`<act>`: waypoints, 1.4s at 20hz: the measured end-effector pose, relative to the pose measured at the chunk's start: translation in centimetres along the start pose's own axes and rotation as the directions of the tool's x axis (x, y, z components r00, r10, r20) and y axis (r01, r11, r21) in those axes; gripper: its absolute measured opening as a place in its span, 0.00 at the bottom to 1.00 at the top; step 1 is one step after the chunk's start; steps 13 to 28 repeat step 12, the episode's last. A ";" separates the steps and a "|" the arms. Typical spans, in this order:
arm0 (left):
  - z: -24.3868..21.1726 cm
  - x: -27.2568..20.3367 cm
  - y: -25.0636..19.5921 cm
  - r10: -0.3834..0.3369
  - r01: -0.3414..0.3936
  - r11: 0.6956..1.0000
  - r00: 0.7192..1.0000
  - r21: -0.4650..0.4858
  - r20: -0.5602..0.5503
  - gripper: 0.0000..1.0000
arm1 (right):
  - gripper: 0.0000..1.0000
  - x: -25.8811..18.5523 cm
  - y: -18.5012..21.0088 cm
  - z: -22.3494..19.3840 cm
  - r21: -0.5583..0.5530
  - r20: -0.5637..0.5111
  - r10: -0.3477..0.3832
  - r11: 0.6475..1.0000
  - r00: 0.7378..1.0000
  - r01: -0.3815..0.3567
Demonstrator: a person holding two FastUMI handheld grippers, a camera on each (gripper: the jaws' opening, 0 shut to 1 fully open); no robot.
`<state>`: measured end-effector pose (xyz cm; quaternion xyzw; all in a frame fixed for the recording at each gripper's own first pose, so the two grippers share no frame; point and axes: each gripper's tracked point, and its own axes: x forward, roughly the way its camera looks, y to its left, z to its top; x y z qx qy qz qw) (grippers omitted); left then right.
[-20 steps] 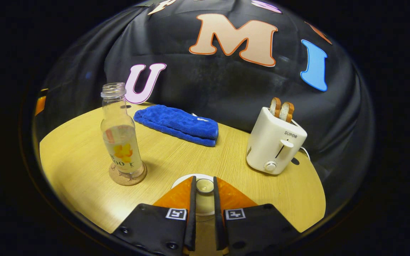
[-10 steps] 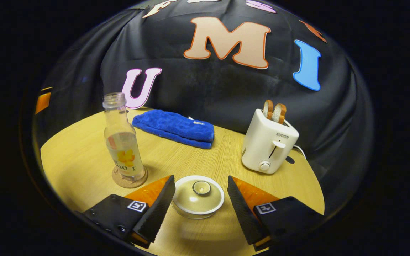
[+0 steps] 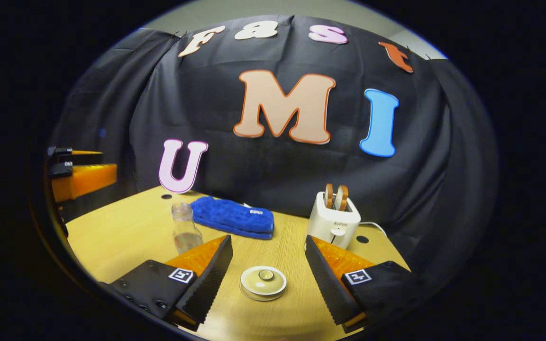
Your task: Open the teacup lid with one hand, grasp the water bottle and pour water into the teacup with the other hand; after pouring, place the water bottle on the coaster and then close the teacup lid.
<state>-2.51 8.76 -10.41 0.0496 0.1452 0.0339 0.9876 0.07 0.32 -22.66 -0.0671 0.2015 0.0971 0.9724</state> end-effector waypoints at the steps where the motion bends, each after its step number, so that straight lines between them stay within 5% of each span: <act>1: 0.6 0.1 -0.2 -0.004 0.004 1.000 1.000 -0.005 0.011 0.96 | 0.99 -0.6 -0.2 1.3 0.020 0.026 -0.008 1.000 1.000 0.008; 12: 3.7 0.1 -2.3 -0.045 0.046 0.999 0.997 -0.019 0.057 0.96 | 0.94 -5.7 -4.9 5.5 0.138 0.109 -0.141 0.982 0.984 0.125; 28: 3.7 0.1 -2.3 -0.045 0.046 0.999 0.997 -0.019 0.057 0.96 | 0.94 -5.7 -4.9 5.5 0.138 0.109 -0.141 0.982 0.984 0.125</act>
